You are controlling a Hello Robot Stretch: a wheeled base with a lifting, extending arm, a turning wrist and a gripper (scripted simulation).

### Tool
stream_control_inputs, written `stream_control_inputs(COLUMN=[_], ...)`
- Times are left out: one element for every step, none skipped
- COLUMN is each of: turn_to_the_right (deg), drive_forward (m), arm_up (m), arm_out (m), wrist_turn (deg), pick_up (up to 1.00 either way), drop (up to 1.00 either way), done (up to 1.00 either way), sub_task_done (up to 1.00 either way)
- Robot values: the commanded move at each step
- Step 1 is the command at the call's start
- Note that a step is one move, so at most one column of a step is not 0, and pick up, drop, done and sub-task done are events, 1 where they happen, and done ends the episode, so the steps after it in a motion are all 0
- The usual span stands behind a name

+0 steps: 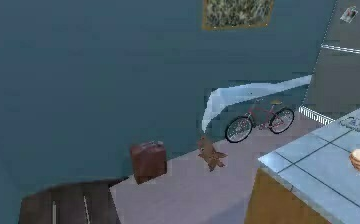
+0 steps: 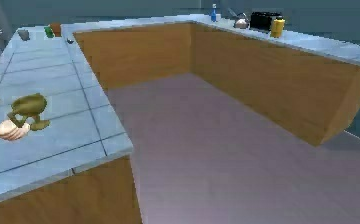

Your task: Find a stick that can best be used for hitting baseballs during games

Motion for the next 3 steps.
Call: stream_control_inputs(turn_to_the_right=[-45.0, -45.0, -45.0], drive_forward=[0.0, 0.0, 0.0], arm_up=[0.0, 0.0, 0.0], arm_out=[0.0, 0.0, 0.0], wrist_turn=[0.0, 0.0, 0.0], pick_up=[0.0, 0.0, 0.0], drop=[0.0, 0.0, 0.0], done=[0.0, 0.0, 0.0], sub_task_done=[0.0, 0.0, 0.0])
